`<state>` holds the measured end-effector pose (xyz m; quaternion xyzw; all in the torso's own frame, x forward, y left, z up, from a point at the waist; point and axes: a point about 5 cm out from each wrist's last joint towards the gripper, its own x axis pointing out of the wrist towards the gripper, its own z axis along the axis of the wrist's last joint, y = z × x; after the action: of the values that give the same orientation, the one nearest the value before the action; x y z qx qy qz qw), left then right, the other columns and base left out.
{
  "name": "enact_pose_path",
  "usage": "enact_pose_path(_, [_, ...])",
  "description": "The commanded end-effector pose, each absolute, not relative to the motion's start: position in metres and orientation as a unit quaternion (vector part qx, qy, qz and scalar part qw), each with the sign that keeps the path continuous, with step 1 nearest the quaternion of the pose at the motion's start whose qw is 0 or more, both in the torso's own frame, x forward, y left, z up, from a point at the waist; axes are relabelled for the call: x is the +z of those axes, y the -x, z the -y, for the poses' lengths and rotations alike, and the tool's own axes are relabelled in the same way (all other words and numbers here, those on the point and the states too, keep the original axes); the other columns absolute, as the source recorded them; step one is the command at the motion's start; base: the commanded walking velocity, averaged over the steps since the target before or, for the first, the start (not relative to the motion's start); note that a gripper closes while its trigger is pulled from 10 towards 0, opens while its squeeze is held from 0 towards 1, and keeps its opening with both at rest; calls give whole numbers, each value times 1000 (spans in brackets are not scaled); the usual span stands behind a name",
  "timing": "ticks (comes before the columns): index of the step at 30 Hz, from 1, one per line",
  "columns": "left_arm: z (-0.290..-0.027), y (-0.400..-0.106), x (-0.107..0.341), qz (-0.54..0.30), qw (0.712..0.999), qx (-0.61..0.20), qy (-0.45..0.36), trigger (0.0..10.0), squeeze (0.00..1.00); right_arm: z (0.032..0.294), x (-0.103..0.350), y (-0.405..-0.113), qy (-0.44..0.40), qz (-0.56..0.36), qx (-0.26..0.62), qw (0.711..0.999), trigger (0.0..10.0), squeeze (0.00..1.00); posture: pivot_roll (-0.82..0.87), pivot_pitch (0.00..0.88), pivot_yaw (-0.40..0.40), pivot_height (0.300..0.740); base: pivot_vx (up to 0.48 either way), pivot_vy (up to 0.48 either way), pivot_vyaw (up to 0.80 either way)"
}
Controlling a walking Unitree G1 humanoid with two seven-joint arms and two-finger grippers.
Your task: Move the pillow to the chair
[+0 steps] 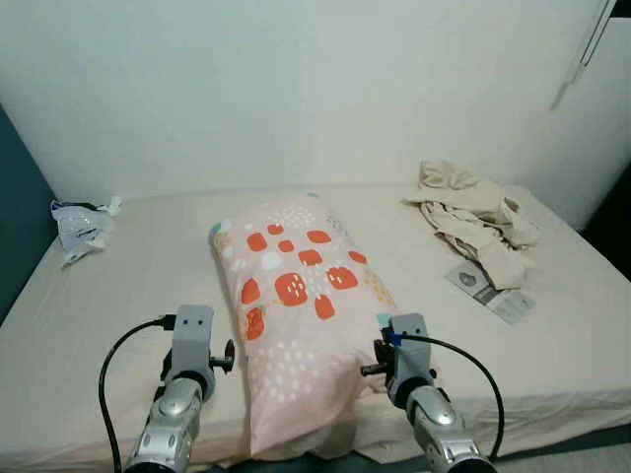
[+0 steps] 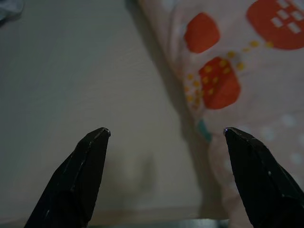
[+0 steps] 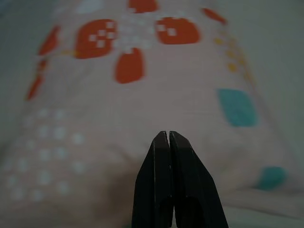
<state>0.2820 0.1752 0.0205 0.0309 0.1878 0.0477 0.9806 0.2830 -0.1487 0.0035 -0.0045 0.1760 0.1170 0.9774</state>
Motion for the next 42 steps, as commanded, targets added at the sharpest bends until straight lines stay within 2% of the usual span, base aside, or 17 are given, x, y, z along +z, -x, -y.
enact_pose_path(1, [-185, -275, 15, -204, 976, 60, -40, 10000, 0, 130, 6, -283, -5, -174, 172, 970, 10000, 0, 15, 101, -16, 740, 0, 0, 0])
enact_pose_path(4, [-190, -267, 14, -206, 975, 76, -38, 10000, 0, 107, 10, -286, 9, -173, 241, 955, 10000, 0, 42, 114, -55, 740, 0, 0, 0])
enact_pose_path(10, [-201, -249, 12, -204, 972, 115, -33, 10000, 0, 83, 14, -291, 20, -181, 295, 938, 10000, 0, 111, 139, -138, 740, 0, 0, 0])
enact_pose_path(13, [-205, -242, 13, -200, 970, 132, -32, 10000, 0, 77, 16, -293, 19, -180, 308, 934, 10000, 0, 134, 148, -167, 740, 0, 0, 0])
enact_pose_path(18, [-204, -241, 15, -189, 972, 138, -25, 10000, 0, 75, 19, -294, 23, -172, 313, 934, 10000, 0, 127, 146, -160, 740, 0, 0, 0])
enact_pose_path(26, [-188, -256, 25, -154, 982, 105, 2, 10000, 0, 112, 23, -300, 1, -143, 204, 969, 10000, 0, 61, 117, -87, 740, 0, 0, 0])
enact_pose_path(29, [-186, -260, 24, -162, 982, 94, -8, 10000, 0, 147, 18, -295, 26, -138, 101, 985, 10000, 0, 33, 107, -60, 740, 0, 0, 0])
enact_pose_path(30, [-186, -260, 24, -162, 982, 94, -8, 10000, 0, 147, 18, -295, 26, -138, 101, 985, 10000, 0, 33, 107, -60, 740, 0, 0, 0])
enact_pose_path(31, [-186, -262, 22, -169, 981, 90, -13, 10000, 0, 159, 15, -291, 42, -139, 68, 987, 10000, 0, 19, 99, -44, 740, 0, 0, 0])
enact_pose_path(33, [-186, -262, 22, -169, 981, 90, -13, 10000, 0, 159, 15, -291, 42, -139, 68, 987, 10000, 0, 19, 99, -44, 740, 0, 0, 0])
enact_pose_path(35, [-184, -264, 17, -179, 980, 82, -21, 10000, 0, 185, 10, -281, 68, -142, -7, 988, 10000, 0, 28, 96, -31, 740, 0, 0, 0])
enact_pose_path(37, [-181, -268, 20, -178, 981, 69, -19, 10000, 0, 199, 6, -273, 34, -151, -56, 986, 10000, 0, 22, 95, -36, 740, 0, 0, 0])
enact_pose_path(42, [-181, -267, 18, -182, 981, 71, -21, 10000, 0, 202, -3, -266, 86, -175, -75, 978, 10000, 0, 16, 83, -24, 740, 0, 0, 0])
